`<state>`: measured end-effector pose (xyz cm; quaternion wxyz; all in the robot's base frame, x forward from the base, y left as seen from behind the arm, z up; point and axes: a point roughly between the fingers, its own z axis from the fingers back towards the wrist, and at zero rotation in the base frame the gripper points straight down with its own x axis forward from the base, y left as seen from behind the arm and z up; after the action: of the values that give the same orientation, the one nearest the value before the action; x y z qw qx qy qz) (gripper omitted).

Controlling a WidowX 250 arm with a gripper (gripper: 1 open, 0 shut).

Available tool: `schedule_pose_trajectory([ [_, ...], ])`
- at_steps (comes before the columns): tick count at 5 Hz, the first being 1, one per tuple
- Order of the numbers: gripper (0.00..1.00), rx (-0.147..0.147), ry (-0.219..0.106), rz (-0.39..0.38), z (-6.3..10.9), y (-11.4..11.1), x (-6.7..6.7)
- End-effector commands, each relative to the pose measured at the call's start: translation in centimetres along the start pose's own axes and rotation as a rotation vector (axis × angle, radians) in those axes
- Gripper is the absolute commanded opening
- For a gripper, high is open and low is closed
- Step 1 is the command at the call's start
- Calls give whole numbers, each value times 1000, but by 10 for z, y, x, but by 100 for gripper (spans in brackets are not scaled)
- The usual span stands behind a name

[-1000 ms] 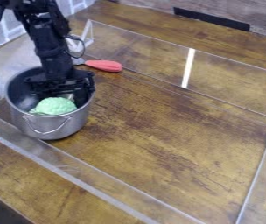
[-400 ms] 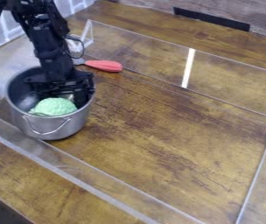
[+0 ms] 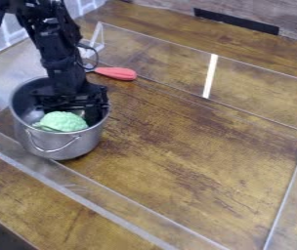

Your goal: Remove the green object from the silver pot and put it on the table

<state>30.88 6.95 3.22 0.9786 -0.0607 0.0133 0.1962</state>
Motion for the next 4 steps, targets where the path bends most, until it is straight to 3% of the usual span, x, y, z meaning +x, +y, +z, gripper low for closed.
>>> schedule_pose_trajectory([
  [1, 0, -6, -51, -35, 27, -6, 10],
  [2, 0, -5, -48, -52, 33, -7, 18],
  [3, 100, 8, -30, -74, 17, -4, 24],
  [4, 0, 14, -16, -97, 15, -4, 30],
])
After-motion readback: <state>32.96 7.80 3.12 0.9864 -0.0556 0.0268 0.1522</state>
